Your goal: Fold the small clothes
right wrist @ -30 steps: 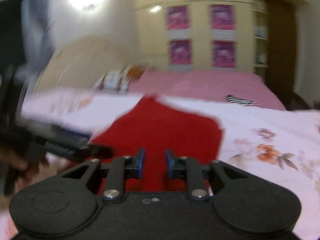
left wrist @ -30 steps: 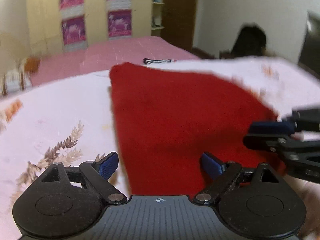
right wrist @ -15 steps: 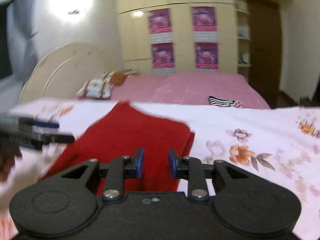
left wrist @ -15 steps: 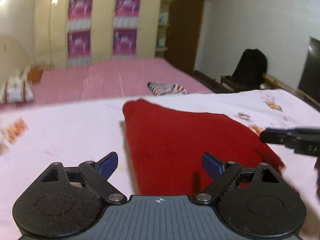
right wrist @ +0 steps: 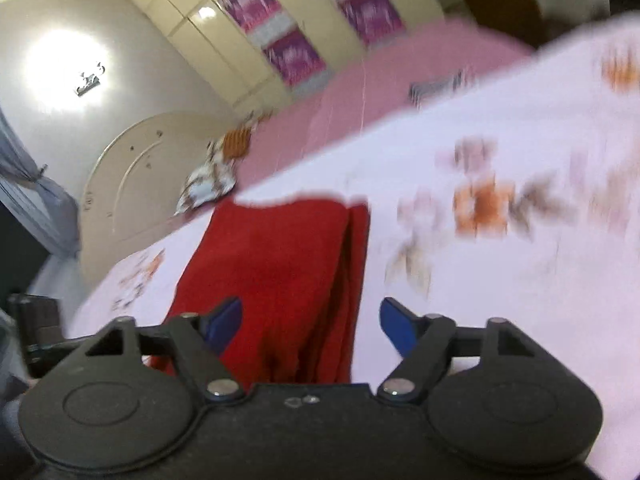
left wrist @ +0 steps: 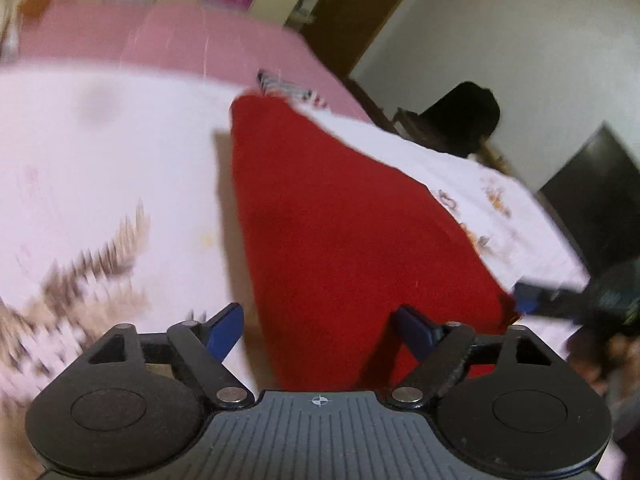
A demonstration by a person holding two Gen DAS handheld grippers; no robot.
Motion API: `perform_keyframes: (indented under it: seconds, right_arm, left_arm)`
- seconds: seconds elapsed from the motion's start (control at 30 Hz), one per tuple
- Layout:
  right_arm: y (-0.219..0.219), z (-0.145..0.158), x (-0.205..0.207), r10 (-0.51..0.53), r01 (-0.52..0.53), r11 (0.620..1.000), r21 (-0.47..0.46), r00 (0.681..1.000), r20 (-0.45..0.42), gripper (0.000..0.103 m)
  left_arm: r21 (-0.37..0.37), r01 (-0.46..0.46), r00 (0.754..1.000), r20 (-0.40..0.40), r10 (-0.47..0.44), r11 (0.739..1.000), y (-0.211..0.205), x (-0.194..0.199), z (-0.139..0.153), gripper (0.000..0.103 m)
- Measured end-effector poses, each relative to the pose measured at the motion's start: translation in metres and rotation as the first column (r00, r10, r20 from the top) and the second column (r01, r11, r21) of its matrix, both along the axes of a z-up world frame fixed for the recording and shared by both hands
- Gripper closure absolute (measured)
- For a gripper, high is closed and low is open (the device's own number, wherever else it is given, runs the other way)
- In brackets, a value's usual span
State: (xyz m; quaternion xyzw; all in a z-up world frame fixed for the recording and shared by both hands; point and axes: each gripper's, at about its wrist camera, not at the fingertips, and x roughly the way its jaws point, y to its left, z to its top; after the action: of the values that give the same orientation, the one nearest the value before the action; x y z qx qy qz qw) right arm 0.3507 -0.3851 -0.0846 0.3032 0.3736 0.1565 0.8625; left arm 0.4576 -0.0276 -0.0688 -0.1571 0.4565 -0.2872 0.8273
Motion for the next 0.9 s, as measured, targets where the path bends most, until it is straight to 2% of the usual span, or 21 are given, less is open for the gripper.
perform_keyframes:
  seconds: [0.03, 0.1, 0.2, 0.23, 0.3, 0.37, 0.47, 0.57, 0.7, 0.8, 0.9]
  right_arm:
    - [-0.001, -0.005, 0.003, 0.004, -0.003, 1.000, 0.029, 1.000, -0.029, 0.030]
    - [-0.005, -0.018, 0.011, 0.025, -0.019, 0.997, 0.081, 0.997, -0.068, 0.030]
    - [-0.014, -0.030, 0.015, 0.018, -0.007, 0.983, 0.182, 0.998, -0.058, 0.032]
    - [-0.015, -0.032, 0.019, 0.016, -0.005, 0.978, 0.206, 0.998, -0.056, 0.035]
    - [-0.005, -0.034, 0.029, 0.038, -0.027, 0.980, 0.199, 0.998, -0.054, 0.045]
    - [0.008, -0.035, 0.041, 0.075, -0.064, 0.980, 0.187, 0.996, -0.052, 0.048]
    - [0.025, -0.030, 0.053, 0.109, -0.105, 0.988, 0.116, 0.994, -0.029, 0.048]
    - [0.036, -0.020, 0.045, 0.100, -0.100, 0.995, 0.020, 0.995, 0.000, 0.058]
    - [0.054, -0.007, 0.034, 0.076, -0.071, 0.991, -0.110, 0.996, 0.040, 0.065]
    - [0.074, 0.010, 0.026, 0.061, -0.045, 0.975, -0.218, 0.996, 0.068, 0.068]
    - [0.083, 0.024, 0.018, 0.051, -0.030, 0.971, -0.237, 0.995, 0.081, 0.069]
  left_arm:
    - [-0.037, 0.001, 0.999, -0.045, -0.002, 0.999, 0.003, 0.006, -0.006, 0.020]
    - [-0.074, 0.001, 0.998, -0.070, -0.006, 0.997, 0.004, 0.010, -0.013, 0.020]
    - [-0.085, 0.007, 0.996, -0.083, -0.014, 0.996, 0.003, 0.015, -0.017, 0.020]
    - [-0.076, 0.014, 0.997, -0.080, -0.020, 0.997, -0.001, 0.019, -0.015, 0.020]
    - [-0.068, 0.020, 0.997, -0.072, -0.025, 0.997, -0.004, 0.016, -0.012, 0.020]
    - [-0.071, 0.015, 0.997, -0.071, -0.020, 0.997, -0.013, 0.021, -0.010, 0.021]
    - [-0.006, 0.021, 0.999, -0.039, -0.022, 1.000, -0.032, 0.024, -0.005, 0.030]
    - [0.066, 0.032, 0.999, 0.022, -0.034, 0.997, -0.044, 0.022, 0.003, 0.043]
    - [0.218, 0.048, 0.989, 0.127, -0.077, 0.975, -0.065, 0.008, 0.024, 0.055]
    - [0.274, 0.052, 0.981, 0.164, -0.100, 0.960, -0.074, 0.000, 0.038, 0.058]
    - [0.289, 0.052, 0.977, 0.185, -0.109, 0.956, -0.072, -0.004, 0.050, 0.059]
